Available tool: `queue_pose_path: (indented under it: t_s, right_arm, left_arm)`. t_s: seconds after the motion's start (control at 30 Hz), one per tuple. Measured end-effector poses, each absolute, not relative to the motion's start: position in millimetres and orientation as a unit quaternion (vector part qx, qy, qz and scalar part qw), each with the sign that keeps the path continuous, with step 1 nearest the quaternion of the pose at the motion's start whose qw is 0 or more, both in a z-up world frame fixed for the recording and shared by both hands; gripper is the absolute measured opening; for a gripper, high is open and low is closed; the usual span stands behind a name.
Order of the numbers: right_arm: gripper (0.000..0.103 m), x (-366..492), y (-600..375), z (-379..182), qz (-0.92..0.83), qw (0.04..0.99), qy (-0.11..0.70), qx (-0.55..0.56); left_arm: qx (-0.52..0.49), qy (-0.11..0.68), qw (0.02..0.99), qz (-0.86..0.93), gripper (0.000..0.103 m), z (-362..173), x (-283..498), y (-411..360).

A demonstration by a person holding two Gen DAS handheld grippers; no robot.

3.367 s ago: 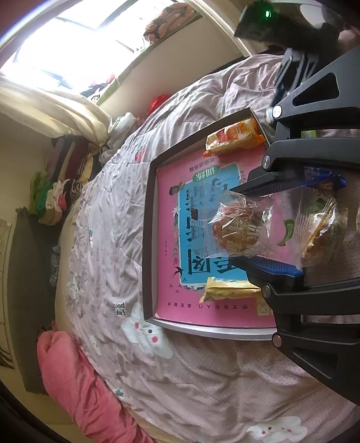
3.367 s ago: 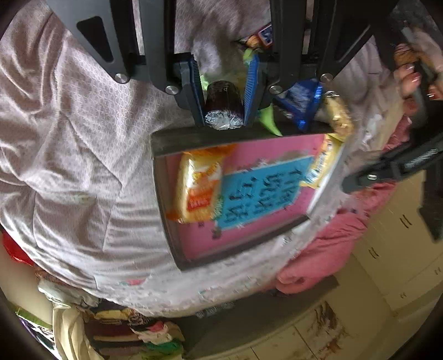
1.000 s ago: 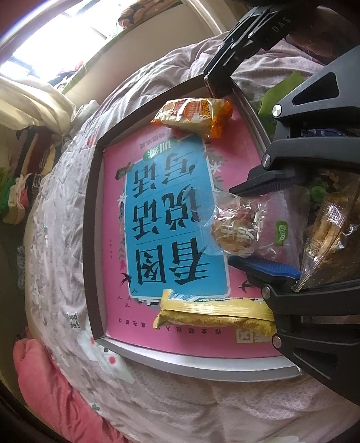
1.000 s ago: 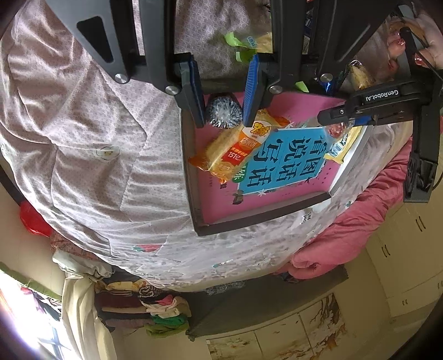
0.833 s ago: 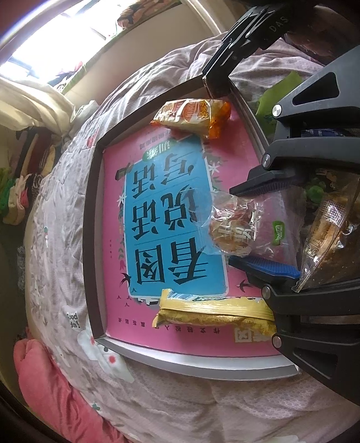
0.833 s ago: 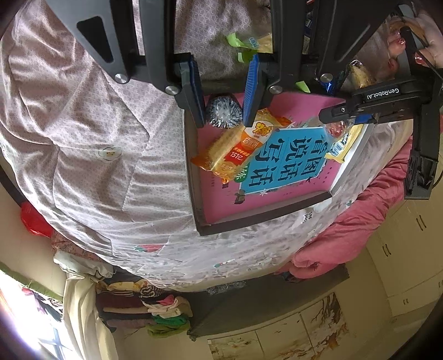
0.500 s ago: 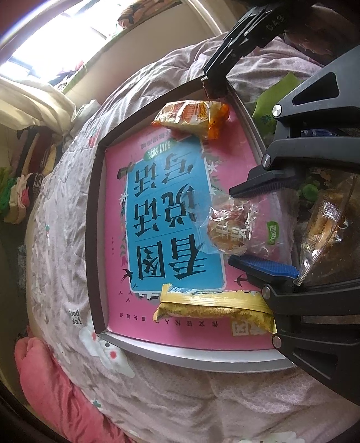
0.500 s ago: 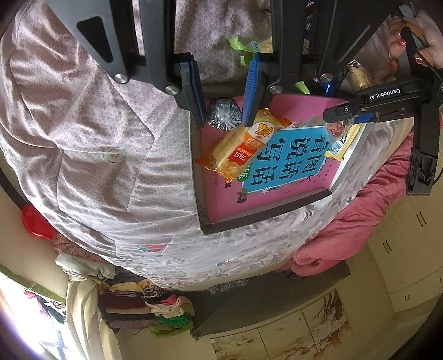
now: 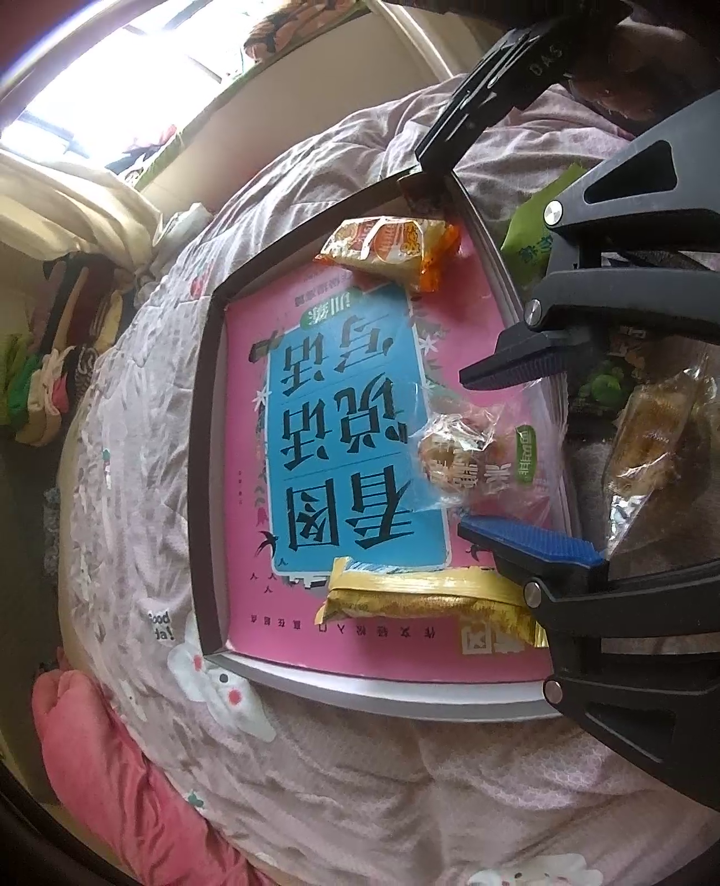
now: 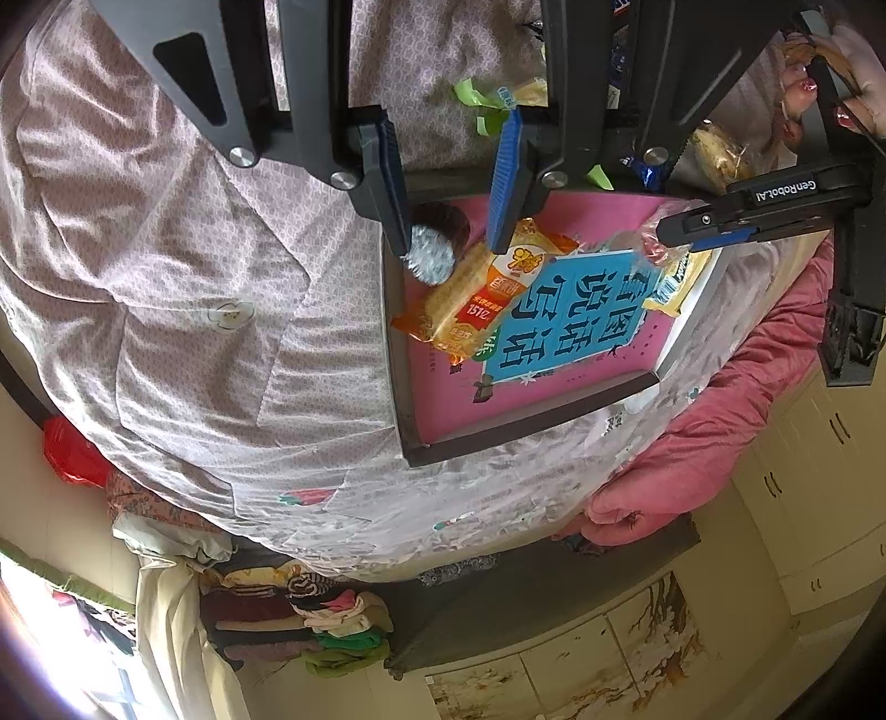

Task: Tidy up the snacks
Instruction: 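Lower the pastry bag into the tray with the left tool while the right tool releases the foil cup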

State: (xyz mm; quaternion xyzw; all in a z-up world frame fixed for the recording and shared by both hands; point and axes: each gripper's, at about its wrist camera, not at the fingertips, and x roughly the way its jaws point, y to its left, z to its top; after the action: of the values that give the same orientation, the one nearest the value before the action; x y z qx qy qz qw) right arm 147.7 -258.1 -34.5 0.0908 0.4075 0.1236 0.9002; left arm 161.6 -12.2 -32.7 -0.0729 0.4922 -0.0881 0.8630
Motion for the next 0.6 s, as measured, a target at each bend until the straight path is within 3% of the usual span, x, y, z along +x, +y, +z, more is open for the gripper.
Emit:
queue_pose_path:
  t_s: [0.13, 0.33, 0.6]
  right_arm:
    - [0.032, 146.1, -259.5, -33.2, 0.126, 0.899, 0.407, 0.099]
    - [0.045, 141.5, -261.8, -25.0, 0.141, 0.902, 0.389, 0.118]
    - [0.05, 137.3, -255.7, -14.9, 0.164, 0.907, 0.371, 0.115]
  left_arm:
    - [-0.078, 0.489, 0.864, -0.089, 0.054, -27.8, 159.4, -9.9]
    - [-0.079, 0.475, 0.871, -0.093, 0.062, -16.4, 153.0, -6.4]
    - [-0.086, 0.462, 0.879, -0.084, 0.067, -3.7, 145.5, 5.6]
